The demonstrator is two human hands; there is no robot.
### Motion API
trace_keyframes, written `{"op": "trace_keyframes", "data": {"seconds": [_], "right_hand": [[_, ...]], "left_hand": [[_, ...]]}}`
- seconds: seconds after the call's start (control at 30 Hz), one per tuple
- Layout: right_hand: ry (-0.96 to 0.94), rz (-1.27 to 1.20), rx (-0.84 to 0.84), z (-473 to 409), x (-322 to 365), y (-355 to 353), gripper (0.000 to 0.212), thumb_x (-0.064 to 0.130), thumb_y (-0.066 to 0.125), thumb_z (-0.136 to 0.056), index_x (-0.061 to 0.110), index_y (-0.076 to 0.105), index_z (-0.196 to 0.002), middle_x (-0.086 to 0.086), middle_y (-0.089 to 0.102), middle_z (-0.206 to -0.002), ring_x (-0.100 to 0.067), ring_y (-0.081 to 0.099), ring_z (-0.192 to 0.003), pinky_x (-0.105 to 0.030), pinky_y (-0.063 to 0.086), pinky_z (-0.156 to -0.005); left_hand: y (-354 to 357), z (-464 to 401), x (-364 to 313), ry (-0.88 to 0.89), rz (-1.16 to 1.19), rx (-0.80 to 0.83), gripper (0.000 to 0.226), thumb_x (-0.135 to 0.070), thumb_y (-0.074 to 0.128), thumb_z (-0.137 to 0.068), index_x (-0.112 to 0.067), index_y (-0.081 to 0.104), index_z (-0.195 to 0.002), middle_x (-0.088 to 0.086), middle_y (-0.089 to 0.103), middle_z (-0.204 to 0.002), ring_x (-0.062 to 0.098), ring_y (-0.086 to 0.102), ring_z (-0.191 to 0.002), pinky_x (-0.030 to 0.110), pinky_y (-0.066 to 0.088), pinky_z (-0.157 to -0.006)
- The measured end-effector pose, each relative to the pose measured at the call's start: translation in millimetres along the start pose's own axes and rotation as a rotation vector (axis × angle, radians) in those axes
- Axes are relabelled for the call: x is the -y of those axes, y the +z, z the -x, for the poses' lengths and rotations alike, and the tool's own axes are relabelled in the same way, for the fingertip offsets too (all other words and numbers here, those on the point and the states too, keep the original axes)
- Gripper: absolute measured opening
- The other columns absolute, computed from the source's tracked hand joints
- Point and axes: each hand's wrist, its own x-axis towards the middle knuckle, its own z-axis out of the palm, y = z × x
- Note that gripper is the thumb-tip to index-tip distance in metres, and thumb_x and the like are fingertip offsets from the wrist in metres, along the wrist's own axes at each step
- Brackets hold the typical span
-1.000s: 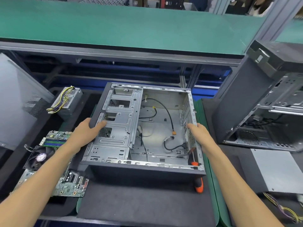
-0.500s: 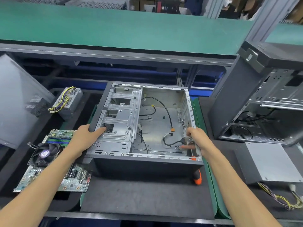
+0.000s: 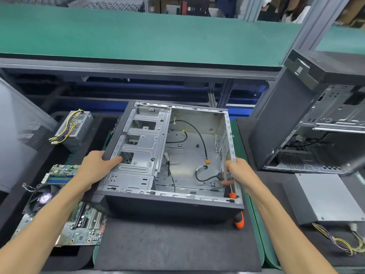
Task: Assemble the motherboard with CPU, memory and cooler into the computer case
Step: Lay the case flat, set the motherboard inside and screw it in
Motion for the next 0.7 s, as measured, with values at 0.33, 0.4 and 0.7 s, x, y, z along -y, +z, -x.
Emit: {"op": "trace_keyframes", "data": {"seconds": [0.33,0.4,0.7], "right_hand": [[-0.031,0.294,-0.040,1.4,10.9,-6.1,0.015,0.020,0.050,-0.085,0.016,0.042,-0.073,-0.004,0.049,-0.072,-0.031,0.064,-0.068,-0.034,0.040,-0.066],[-0.024,0.329,-0.054,2.6,11.9,-6.5,0.016,0.022,0.050,-0.087,0.016,0.044,-0.074,-0.005,0.052,-0.072,-0.039,0.072,-0.077,-0.034,0.042,-0.066],[-0.031,0.549,-0.068,8.8,10.3,-10.7,0.028,0.027,0.053,-0.089,0.018,0.036,-0.069,0.003,0.044,-0.062,-0.017,0.037,-0.053,-0.026,0.029,-0.050]], "left_hand": [[-17.9,-26.9,-12.5,0.063,-0.050,0.013,0.025,-0.044,0.075,-0.083,-0.020,0.072,-0.081,-0.001,0.073,-0.069,0.020,0.069,-0.067,0.034,0.050,-0.062],[-17.4,-30.4,-11.5,0.061,-0.074,0.009,0.027,-0.046,0.075,-0.082,-0.020,0.072,-0.080,-0.001,0.072,-0.069,0.019,0.068,-0.068,0.034,0.050,-0.062],[-21.0,-45.6,-16.8,0.099,-0.133,0.046,0.036,-0.049,0.074,-0.083,-0.013,0.072,-0.079,0.003,0.067,-0.056,0.023,0.063,-0.054,0.031,0.042,-0.054]]}}
